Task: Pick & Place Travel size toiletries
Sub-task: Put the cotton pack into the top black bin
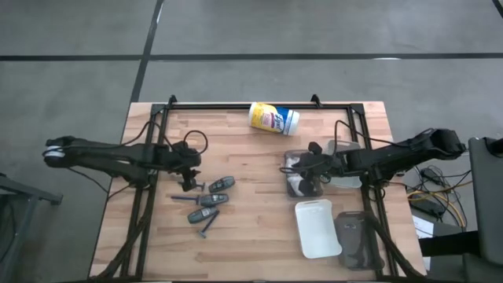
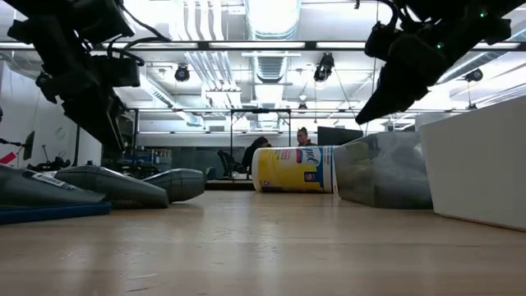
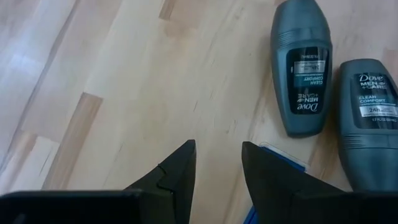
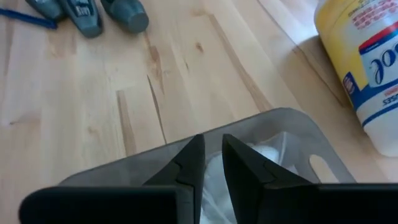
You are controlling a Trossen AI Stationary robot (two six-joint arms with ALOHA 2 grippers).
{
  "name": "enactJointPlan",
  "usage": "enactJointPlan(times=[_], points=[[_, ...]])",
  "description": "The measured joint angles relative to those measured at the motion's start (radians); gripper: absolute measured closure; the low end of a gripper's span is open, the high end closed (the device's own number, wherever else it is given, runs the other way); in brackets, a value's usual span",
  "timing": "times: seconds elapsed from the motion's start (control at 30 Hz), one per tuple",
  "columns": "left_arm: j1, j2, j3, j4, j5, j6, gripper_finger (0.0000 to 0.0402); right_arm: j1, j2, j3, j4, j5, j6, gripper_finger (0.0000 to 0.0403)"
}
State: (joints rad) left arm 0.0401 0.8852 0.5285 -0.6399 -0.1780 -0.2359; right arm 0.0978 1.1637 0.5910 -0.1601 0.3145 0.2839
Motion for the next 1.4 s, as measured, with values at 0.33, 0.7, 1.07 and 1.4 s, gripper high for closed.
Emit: enactJointPlan(times=[0.33, 0.7, 1.07, 1.4], points=[[0.004, 0.113, 0.152, -0.12, -0.008, 0.167, 0.0266, 0.0, 0.021, 0.028, 0.015, -0.001, -0.005, 0.0368], [0.004, 0.304, 0.265, -0.387, -0.106, 0.437, 0.0266, 0.0, 0.016, 0.028, 0.013, -0.004, -0.007, 0.0354], [0.004, 0.442, 0.259, -0.443, -0.139, 0.497, 0.0266, 0.0, 0.016, 0.027, 0.013, -0.004, -0.008, 0.0319], [0.004, 0.428, 0.249, -0.495, -0.139, 0.439, 0.0266, 0.0, 0.016, 0.027, 0.013, -0.002, -0.006, 0.0289]])
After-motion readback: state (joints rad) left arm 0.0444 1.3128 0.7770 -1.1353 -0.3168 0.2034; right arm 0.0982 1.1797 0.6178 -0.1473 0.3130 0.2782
